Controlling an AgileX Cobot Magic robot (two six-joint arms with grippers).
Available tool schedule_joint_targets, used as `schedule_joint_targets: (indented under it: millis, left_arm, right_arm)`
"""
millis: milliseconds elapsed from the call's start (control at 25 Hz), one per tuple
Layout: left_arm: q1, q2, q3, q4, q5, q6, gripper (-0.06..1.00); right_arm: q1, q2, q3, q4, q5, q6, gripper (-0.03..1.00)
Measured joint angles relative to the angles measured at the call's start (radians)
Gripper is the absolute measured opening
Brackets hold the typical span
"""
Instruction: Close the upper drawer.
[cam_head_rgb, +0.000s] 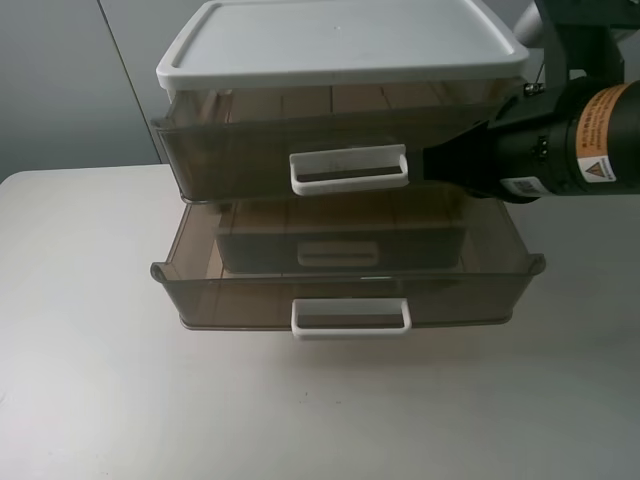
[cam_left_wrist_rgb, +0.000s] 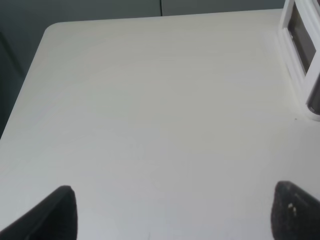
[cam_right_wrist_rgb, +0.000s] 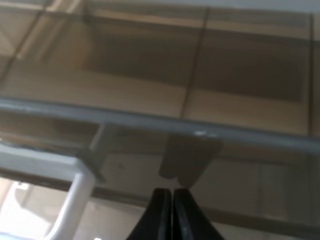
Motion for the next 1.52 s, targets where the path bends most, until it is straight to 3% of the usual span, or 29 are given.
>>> schedule_joint_targets:
  millis: [200, 640, 1520]
  left_arm:
    - [0.0, 0.0, 0.0, 0.0, 0.0, 0.0, 0.74]
    - [0.0, 0.0, 0.0, 0.0, 0.0, 0.0, 0.74]
    - [0.0, 0.0, 0.0, 0.0, 0.0, 0.0, 0.74]
  right_arm:
    - [0.0, 0.015, -0.02, -0.168, -0.058, 0.199, 0.0]
    - [0.0, 0.056, -0.049, -0.459, -0.115, 0.51, 0.0]
    - [0.002, 0.158, -0.134, -0.494, -0.348, 0.578, 0.0]
